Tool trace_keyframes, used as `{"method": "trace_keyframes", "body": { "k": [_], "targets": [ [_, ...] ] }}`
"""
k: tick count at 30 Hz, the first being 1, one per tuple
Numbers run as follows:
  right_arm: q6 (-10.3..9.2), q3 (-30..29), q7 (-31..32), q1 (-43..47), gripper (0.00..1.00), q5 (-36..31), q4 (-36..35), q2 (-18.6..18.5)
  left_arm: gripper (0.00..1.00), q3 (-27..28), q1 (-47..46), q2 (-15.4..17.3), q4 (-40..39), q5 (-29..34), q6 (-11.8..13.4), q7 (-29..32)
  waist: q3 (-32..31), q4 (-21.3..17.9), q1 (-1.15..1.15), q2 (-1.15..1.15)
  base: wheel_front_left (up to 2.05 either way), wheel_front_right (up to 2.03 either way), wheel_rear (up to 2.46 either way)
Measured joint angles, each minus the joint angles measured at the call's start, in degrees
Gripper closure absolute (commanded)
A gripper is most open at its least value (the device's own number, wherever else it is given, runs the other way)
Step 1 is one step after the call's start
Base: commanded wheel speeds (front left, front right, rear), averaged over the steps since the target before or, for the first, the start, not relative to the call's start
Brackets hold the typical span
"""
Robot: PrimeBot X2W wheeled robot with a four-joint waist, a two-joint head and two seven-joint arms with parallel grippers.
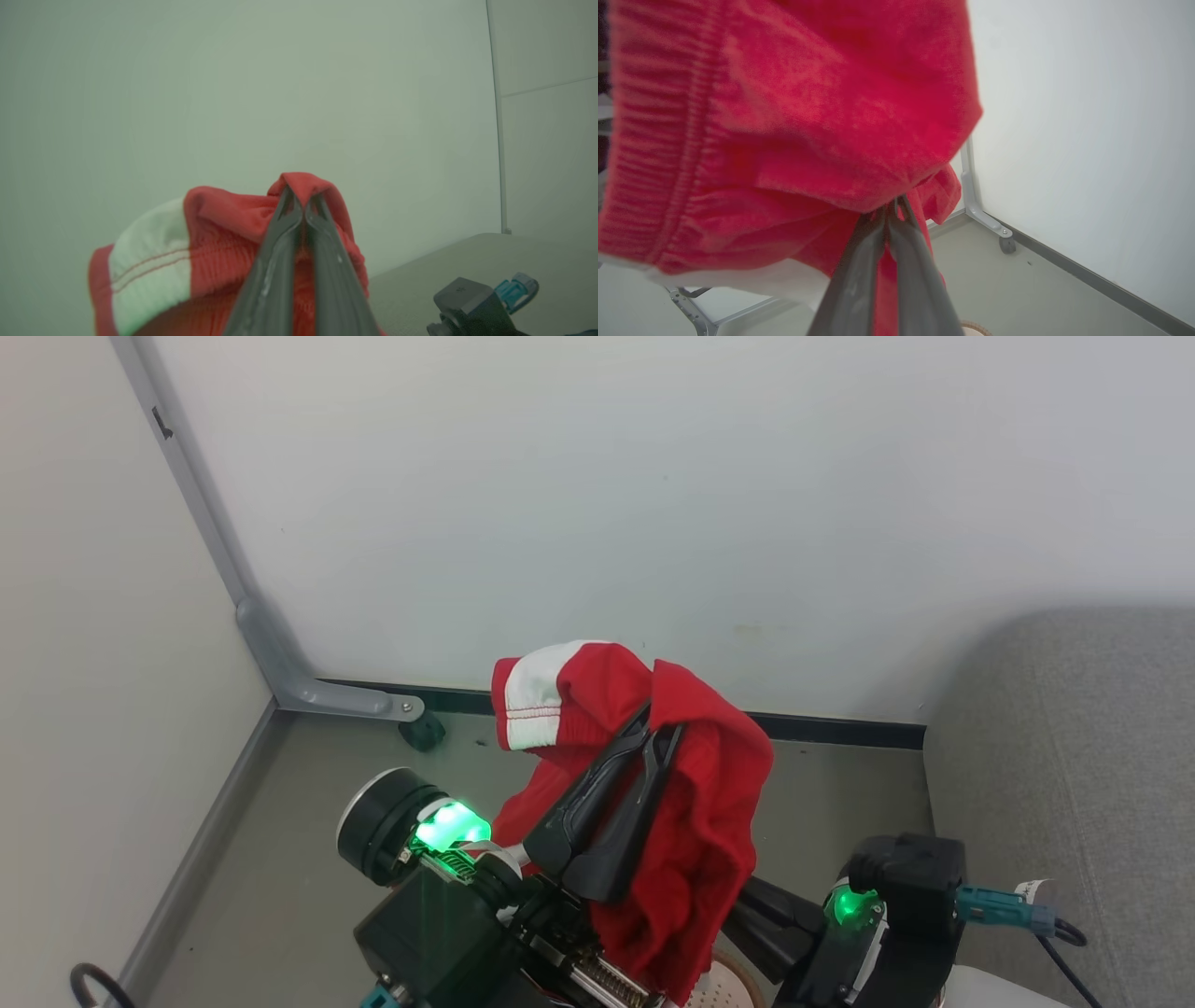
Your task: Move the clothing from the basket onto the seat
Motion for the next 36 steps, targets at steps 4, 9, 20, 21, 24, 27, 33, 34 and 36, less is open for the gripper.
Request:
{"method": "trace_keyframes", "body": {
  "k": [4,9,20,21,24,27,33,34,36],
  "targets": [
    [0.0,-1.3,-0.5,0.0,1.0,0.5,1.5,0.8,1.0,0.3,0.1,0.2,-0.4,0.0,0.0,0.1,-0.1,-0.5,0.0,0.0,0.0,0.0,0.0],
    [0.0,-4.4,-0.8,0.0,1.0,0.7,3.6,1.5,1.0,0.4,0.2,0.3,-0.6,0.0,0.1,0.5,-0.1,-1.4,0.0,0.0,0.0,0.0,0.0],
    [-1.48,-13.3,-1.3,0.2,1.0,0.7,5.2,2.5,0.0,-1.3,0.5,0.6,-0.1,0.0,0.0,1.8,0.2,-3.4,0.0,0.0,0.0,0.0,0.0],
    [-1.85,-14.8,-1.3,0.2,1.0,0.7,5.1,2.7,0.0,-1.5,0.5,0.6,0.0,0.0,0.0,1.8,0.2,-3.5,0.0,0.0,0.0,0.0,0.0],
    [-2.63,-18.7,-1.3,0.2,1.0,0.6,4.7,3.6,0.0,-2.0,0.6,1.0,0.0,0.0,0.0,2.4,0.3,-3.9,0.0,0.0,0.0,0.0,0.0],
    [-2.92,-21.7,-1.3,0.2,1.0,0.1,4.2,3.7,0.0,-2.7,0.8,1.1,0.3,0.1,0.0,2.7,0.3,-4.4,0.0,0.0,0.0,0.0,0.0],
    [-4.19,-26.9,-1.3,0.2,1.0,-1.4,3.9,3.5,0.0,-3.9,3.1,2.0,1.0,0.2,0.0,3.6,0.7,-5.6,-0.01,0.0,0.0,0.0,0.0],
    [-4.47,-27.9,-1.3,0.2,1.0,-1.7,3.9,3.4,0.0,-4.1,3.2,2.2,1.2,0.3,0.0,3.6,0.8,-5.8,-0.01,0.0,0.0,0.0,0.0],
    [-4.99,-29.9,-1.3,0.3,1.0,-2.4,3.8,2.6,0.0,-4.5,3.6,2.3,1.7,0.5,0.0,3.9,1.1,-6.3,-0.01,0.0,0.0,0.0,0.0]
  ]
}}
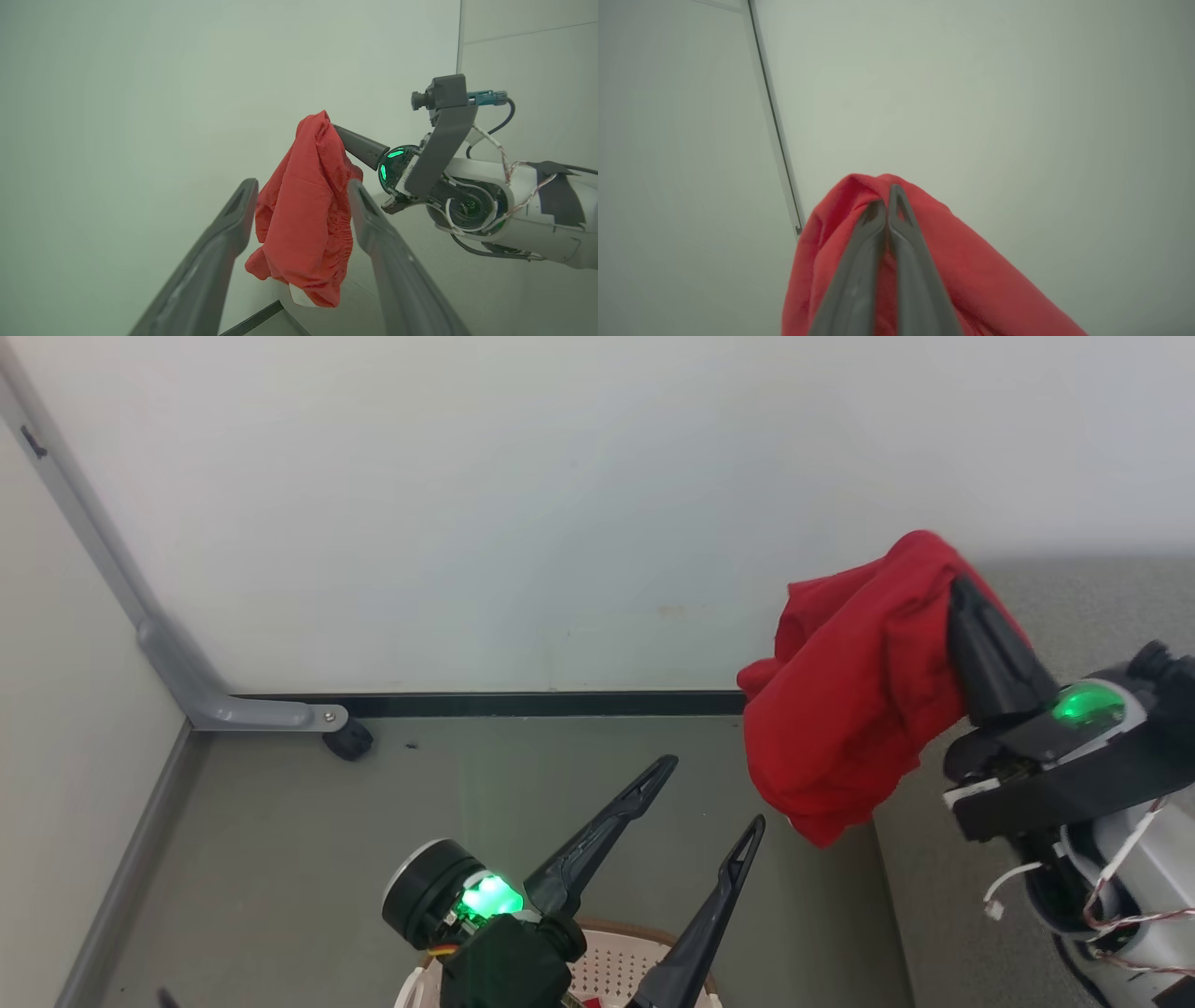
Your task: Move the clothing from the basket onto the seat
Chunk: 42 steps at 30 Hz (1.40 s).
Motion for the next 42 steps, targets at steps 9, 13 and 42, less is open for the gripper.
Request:
{"method": "trace_keyframes", "body": {
  "k": [9,13,42],
  "targets": [
    [-3.42,-8.7,0.0,1.9,1.0,-2.8,-0.3,-4.0,0.0,-0.8,1.8,1.4,1.3,0.7,0.1,0.7,1.9,-2.2,0.01,0.0,0.0,0.0,0.0],
    [-4.75,-11.5,0.0,3.8,1.0,-4.1,-0.6,-4.6,0.0,-1.2,3.0,1.7,2.1,1.2,0.2,0.9,3.2,-3.4,0.0,0.0,0.0,0.0,0.0],
    [-8.17,-32.3,0.0,3.0,1.0,-8.0,-0.1,-3.3,0.0,-3.8,-3.1,4.8,0.5,7.8,-2.0,4.1,21.9,-13.0,0.02,0.01,0.0,0.0,0.0]
  ]
}}
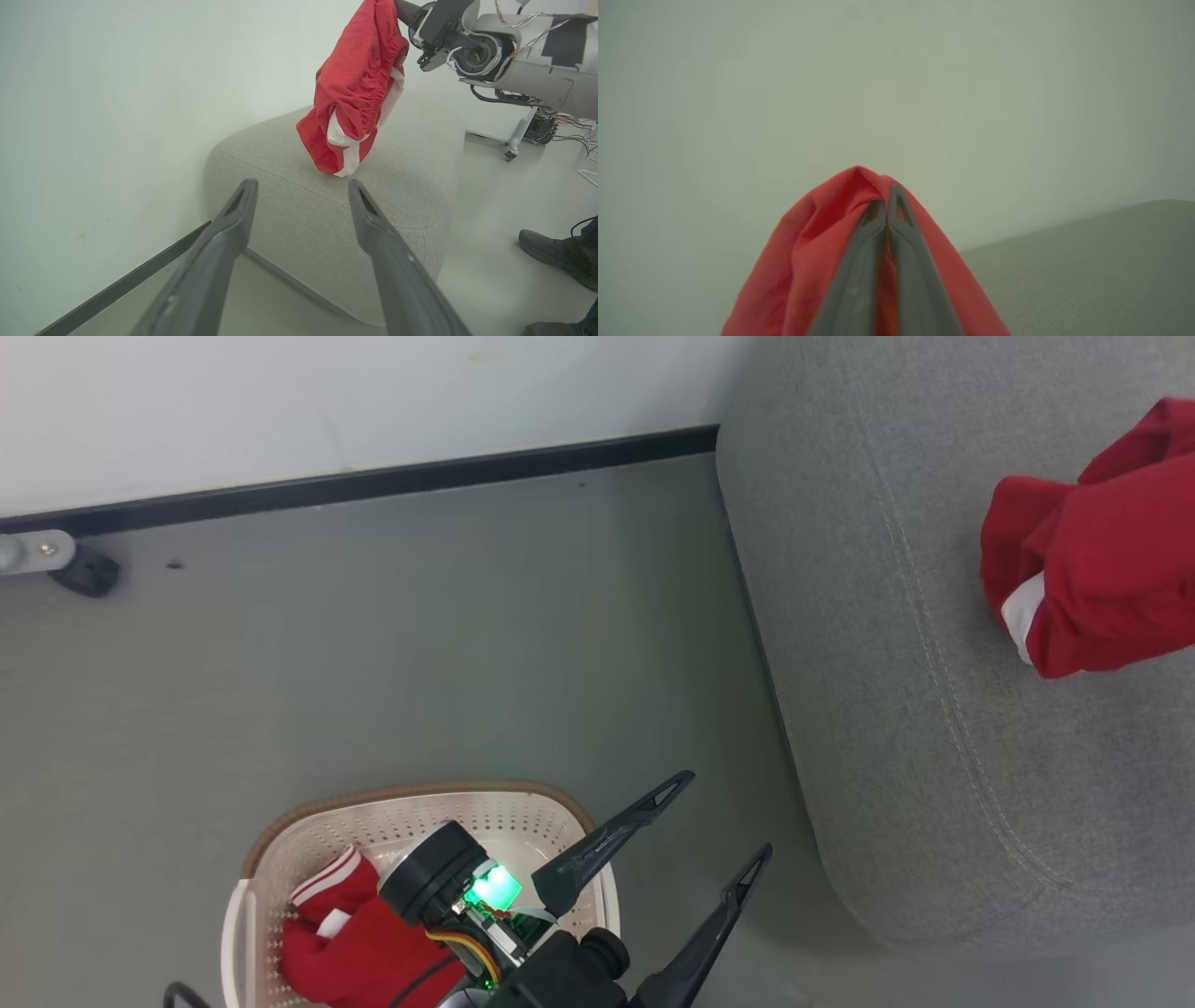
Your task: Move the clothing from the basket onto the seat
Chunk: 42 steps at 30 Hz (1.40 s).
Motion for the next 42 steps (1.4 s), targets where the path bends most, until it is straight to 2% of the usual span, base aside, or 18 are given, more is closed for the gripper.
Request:
{"method": "trace_keyframes", "body": {
  "k": [11,18,20,29,38,42],
  "targets": [
    [1.55,-7.0,-0.4,-7.0,1.0,-0.2,6.4,-0.1,0.0,-0.5,-3.5,0.2,-0.4,2.1,-1.1,1.7,6.7,-4.3,0.0,0.0,0.0,0.0,0.0],
    [3.31,-11.4,-0.4,-15.2,1.0,-0.2,11.7,-2.6,0.0,-0.8,-5.2,0.6,-1.3,2.7,-2.1,3.1,11.4,-5.4,-0.01,0.0,0.0,0.0,0.0],
    [4.15,-11.8,-0.4,-18.0,1.0,-0.5,13.4,-3.1,0.0,-1.0,-6.3,0.6,-1.7,3.0,-2.5,3.5,13.4,-5.3,-0.01,0.0,0.0,0.0,0.0],
    [5.27,-13.2,-0.4,-22.5,1.0,-0.9,19.1,-3.1,0.0,-1.5,-7.9,0.5,-1.9,3.4,-3.0,3.9,18.4,-4.2,-0.01,0.0,0.0,0.0,0.0],
    [7.67,-10.8,-0.4,-24.8,1.0,-2.5,27.5,0.9,0.0,-1.3,-9.5,0.6,-0.8,3.6,-3.5,3.8,22.0,-2.6,-0.01,0.0,0.0,0.0,0.0],
    [9.0,-10.9,-0.4,-25.7,1.0,-2.5,30.0,1.4,0.0,-1.3,-9.5,0.6,-0.3,3.6,-3.5,3.5,22.3,-2.4,-0.01,0.0,0.0,0.0,0.0]
  ]
}}
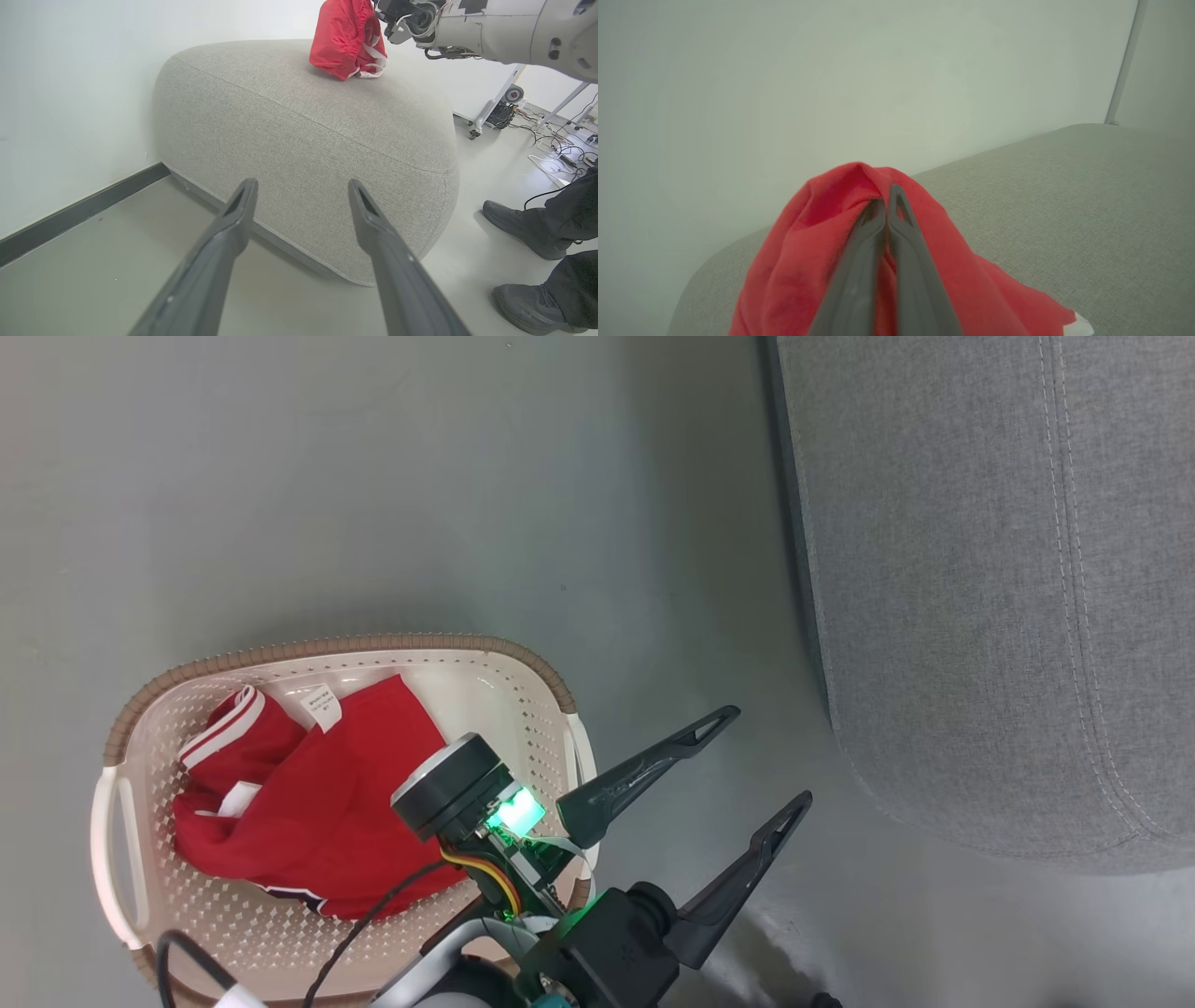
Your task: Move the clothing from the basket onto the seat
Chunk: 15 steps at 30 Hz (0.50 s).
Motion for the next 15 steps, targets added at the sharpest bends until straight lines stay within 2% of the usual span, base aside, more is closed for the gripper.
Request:
{"method": "trace_keyframes", "body": {
  "k": [2,3,4,5,6,7,8,15],
  "targets": [
    [0.08,-0.3,0.0,-0.8,1.0,0.0,1.5,0.1,0.0,0.0,-0.1,-0.1,0.3,0.0,0.0,-0.5,-0.1,0.0,0.0,0.0,0.0,0.0,0.0],
    [0.09,-0.5,0.0,-1.1,0.96,0.0,2.2,0.1,0.0,0.0,-0.1,-0.1,0.7,0.0,-0.3,-0.7,-0.2,0.1,0.0,0.0,0.0,0.0,0.0],
    [0.31,-0.4,0.0,-1.1,0.59,-0.1,2.7,0.1,0.0,0.0,-0.1,-0.1,0.9,0.0,-0.4,-1.0,-0.4,0.1,0.0,0.0,0.0,0.0,0.0],
    [0.65,-0.4,0.0,-1.1,0.46,-0.2,3.2,0.1,0.0,0.0,-0.1,-0.2,1.2,0.0,-0.4,-1.2,-0.6,0.2,0.0,0.0,0.0,0.0,0.0],
    [0.66,-0.4,0.0,-1.1,0.19,-0.6,3.6,0.1,0.0,0.0,-0.1,-0.3,1.5,0.0,-0.4,-1.5,-0.8,0.2,0.0,0.0,0.0,0.0,0.0],
    [0.77,-0.5,0.0,-1.1,0.05,-1.0,4.0,0.1,0.0,0.0,-0.1,-0.4,1.8,0.0,-0.4,-1.9,-1.0,0.3,0.0,0.0,0.0,0.0,0.0],
    [1.13,-0.5,0.0,-1.1,0.0,-1.2,4.4,0.0,0.0,0.0,-0.2,-0.5,2.1,0.0,-0.4,-2.1,-1.3,0.3,0.0,0.0,0.0,0.0,0.0],
    [1.68,-0.2,0.0,-0.4,0.0,-3.3,5.5,0.9,0.0,0.4,-0.2,-1.6,4.2,-0.3,-0.4,-4.7,-3.8,0.8,-0.01,-0.01,0.0,0.0,0.0]
  ]
}}
